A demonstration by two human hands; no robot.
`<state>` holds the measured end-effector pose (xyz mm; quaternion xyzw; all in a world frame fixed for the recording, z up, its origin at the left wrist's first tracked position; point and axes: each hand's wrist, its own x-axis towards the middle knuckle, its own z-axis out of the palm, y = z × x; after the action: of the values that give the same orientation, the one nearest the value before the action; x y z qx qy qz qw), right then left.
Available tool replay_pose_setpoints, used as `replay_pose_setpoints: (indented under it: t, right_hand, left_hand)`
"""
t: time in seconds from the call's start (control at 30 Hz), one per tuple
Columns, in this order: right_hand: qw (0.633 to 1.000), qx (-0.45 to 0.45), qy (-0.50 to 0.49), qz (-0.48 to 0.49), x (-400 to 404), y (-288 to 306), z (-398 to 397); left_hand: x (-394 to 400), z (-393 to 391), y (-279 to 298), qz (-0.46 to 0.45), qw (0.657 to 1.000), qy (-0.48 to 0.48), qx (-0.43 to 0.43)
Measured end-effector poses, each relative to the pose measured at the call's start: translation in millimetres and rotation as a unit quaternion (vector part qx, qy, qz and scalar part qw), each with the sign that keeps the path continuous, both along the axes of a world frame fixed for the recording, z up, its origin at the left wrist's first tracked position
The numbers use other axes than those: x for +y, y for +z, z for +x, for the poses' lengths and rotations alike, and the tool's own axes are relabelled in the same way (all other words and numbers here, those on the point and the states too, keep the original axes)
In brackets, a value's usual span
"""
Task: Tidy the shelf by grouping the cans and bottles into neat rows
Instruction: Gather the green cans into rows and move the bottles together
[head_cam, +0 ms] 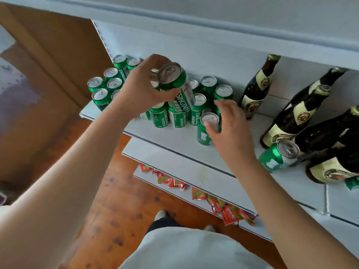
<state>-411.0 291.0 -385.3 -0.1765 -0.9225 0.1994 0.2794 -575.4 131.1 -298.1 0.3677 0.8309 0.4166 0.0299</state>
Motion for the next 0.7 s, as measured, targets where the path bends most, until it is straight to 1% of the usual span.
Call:
replay_pose_setpoints:
  t: [0.1, 0.23, 0.3, 0.37, 0.43, 0.47, 0.57, 0.7]
  right_hand:
    - [0.997, -0.064, 0.009, 0.031, -16, -18, -24]
    - [0.983, -0.156, -0.026, 0.089, -28, -37, -40]
    - [0.974, -0.189, -0.061, 0.105, -30, -45, -44]
    - [0.970, -0.198, -0.076, 0.116, -29, -48, -46]
    - [0.972, -0.195, -0.087, 0.097, -27, -47, -48]
    - [0.973, -0.192, -0.096, 0.089, -26, -46, -47]
    - [0.968, -0.191, -0.119, 0.112, -21, -45, -40]
    - [0.966, -0.211, -0.096, 0.112, -13, -39, -34]
  left_hand:
    - [-24, -3, -33, -0.043, 0.999, 0.014, -0.005]
    - [-30, 4, -94, -0.126, 0.991, -0.024, -0.034]
    - [-25, 7, -117, -0.135, 0.990, -0.031, -0.038]
    - [-18, 6, -130, -0.130, 0.991, -0.014, -0.030]
    - [-9, 3, -134, -0.114, 0.993, -0.008, -0.019]
    - [-5, 2, -135, -0.111, 0.994, -0.009, -0.010]
    - [-1, 5, -140, -0.116, 0.992, -0.019, 0.040]
    - [-4, 8, -146, -0.138, 0.980, -0.003, 0.143]
